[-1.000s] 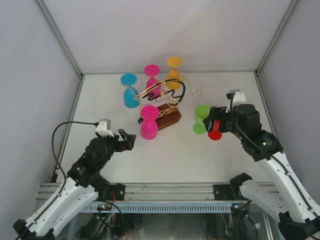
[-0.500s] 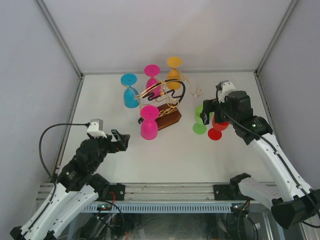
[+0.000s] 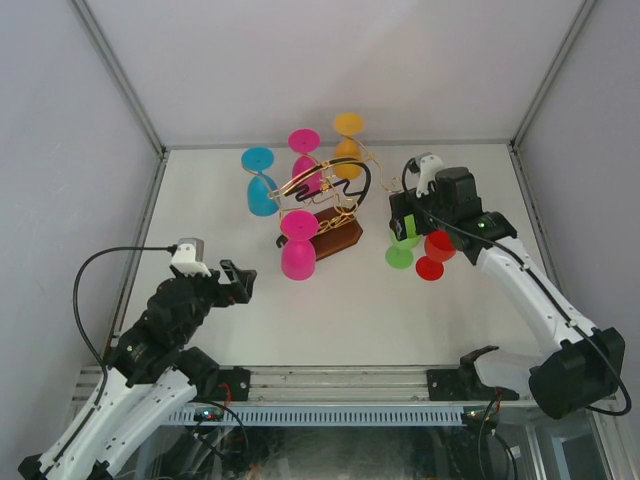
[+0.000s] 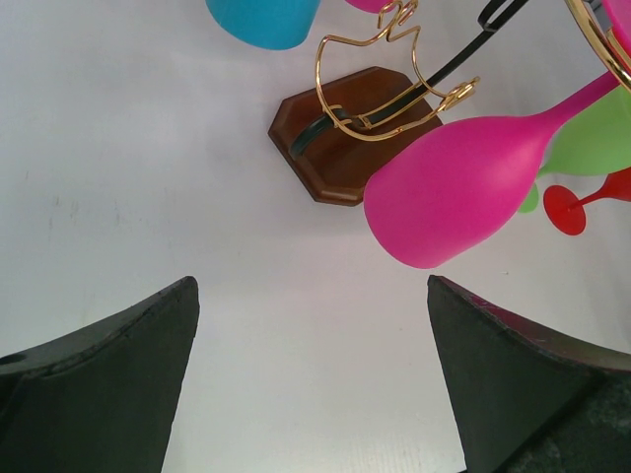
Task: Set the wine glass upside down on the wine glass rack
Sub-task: Pick up the wine glass at the center of the board.
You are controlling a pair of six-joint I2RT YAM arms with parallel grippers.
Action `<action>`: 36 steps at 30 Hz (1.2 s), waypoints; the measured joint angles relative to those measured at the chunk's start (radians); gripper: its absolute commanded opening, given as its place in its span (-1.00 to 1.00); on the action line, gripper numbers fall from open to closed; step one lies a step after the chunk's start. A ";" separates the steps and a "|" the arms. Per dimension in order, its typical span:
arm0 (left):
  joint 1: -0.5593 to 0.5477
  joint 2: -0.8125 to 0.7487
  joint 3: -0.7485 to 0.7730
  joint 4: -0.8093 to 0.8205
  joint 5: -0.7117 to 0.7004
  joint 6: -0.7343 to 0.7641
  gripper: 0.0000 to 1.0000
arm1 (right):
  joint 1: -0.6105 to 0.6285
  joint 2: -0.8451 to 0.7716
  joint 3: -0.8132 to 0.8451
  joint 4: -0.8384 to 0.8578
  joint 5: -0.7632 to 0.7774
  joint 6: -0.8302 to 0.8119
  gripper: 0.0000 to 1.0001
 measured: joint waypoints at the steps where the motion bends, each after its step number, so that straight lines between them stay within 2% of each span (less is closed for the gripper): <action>1: 0.000 0.000 0.000 0.000 0.000 0.000 0.99 | 0.000 0.009 0.000 0.005 0.007 -0.005 1.00; 21: 0.000 -0.001 0.000 0.000 -0.006 0.000 0.99 | -0.004 0.142 0.000 0.074 0.022 -0.005 1.00; 28: 0.000 -0.001 0.000 0.000 -0.006 0.000 0.99 | -0.003 0.159 -0.002 0.085 0.026 0.009 0.92; 36: 0.000 -0.001 0.000 0.000 -0.007 0.000 0.99 | 0.000 0.163 -0.023 0.086 0.058 0.016 0.94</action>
